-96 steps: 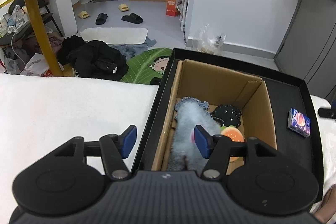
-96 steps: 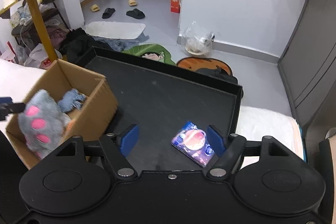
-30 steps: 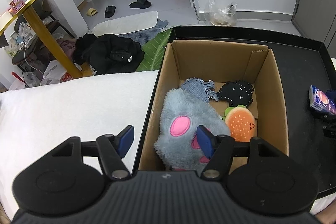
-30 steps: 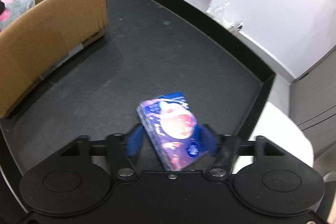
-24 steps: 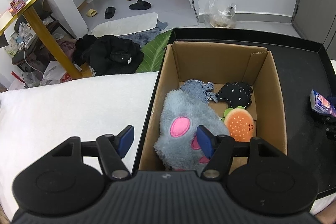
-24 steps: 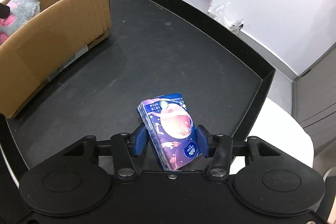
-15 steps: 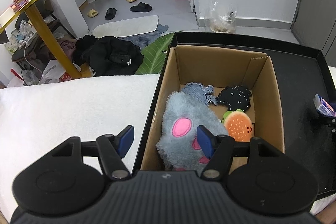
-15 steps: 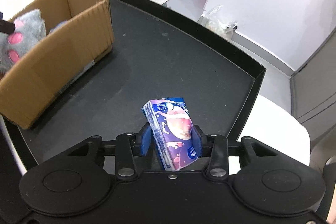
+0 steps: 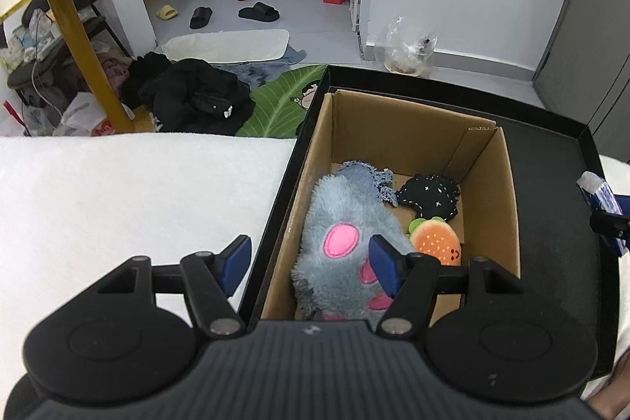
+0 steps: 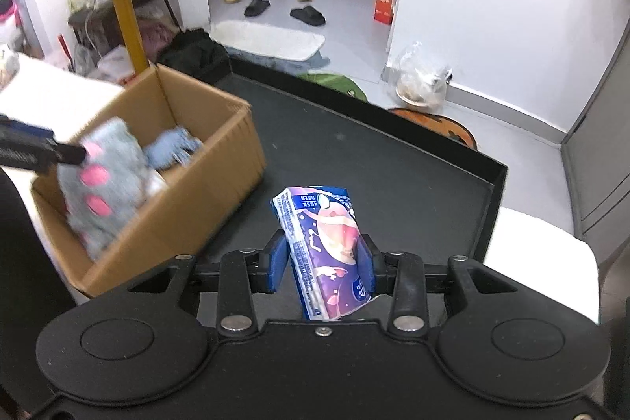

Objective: Organize soft objects
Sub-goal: 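Lift the purple card with the right tool and carry it over the box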

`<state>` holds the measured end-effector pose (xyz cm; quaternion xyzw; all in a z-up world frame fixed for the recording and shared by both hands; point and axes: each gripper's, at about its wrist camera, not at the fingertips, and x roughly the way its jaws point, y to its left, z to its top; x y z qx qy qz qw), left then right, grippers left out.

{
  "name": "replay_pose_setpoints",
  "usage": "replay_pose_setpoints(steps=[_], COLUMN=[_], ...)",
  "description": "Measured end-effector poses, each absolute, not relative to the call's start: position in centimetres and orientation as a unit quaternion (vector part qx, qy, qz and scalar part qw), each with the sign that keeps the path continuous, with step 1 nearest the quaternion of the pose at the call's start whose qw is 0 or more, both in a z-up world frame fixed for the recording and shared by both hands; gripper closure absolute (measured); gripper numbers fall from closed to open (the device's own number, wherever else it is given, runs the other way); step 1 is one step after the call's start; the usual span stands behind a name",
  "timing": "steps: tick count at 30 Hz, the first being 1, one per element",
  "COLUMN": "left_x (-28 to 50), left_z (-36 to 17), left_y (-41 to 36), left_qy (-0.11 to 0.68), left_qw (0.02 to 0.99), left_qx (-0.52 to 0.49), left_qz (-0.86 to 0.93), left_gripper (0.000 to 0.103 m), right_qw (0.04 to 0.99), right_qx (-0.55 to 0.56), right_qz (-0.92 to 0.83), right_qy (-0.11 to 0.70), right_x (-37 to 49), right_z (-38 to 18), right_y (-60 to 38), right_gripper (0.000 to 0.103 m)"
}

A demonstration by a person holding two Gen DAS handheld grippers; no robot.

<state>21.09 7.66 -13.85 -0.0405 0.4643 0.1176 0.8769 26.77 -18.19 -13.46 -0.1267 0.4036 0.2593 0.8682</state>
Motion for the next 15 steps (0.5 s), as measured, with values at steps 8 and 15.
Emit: replay_pose_setpoints(steps=[8, 15], left_x=[21.0, 20.8], left_z=[-14.1, -14.3], left_y=[8.5, 9.9], left_qy=[0.466, 0.463], left_qw=[0.876, 0.874], left_qx=[-0.059, -0.095], left_qz=[0.113, 0.110], left_gripper=[0.039, 0.043], right_qw=[0.865, 0.858], right_qx=[-0.131, -0.125], right_qz=[0.286, 0.301], right_qy=[0.390, 0.396], right_x=[26.1, 25.8], right_z=[-11.0, -9.9], right_y=[-14.3, -11.0], right_gripper=[0.066, 0.066])
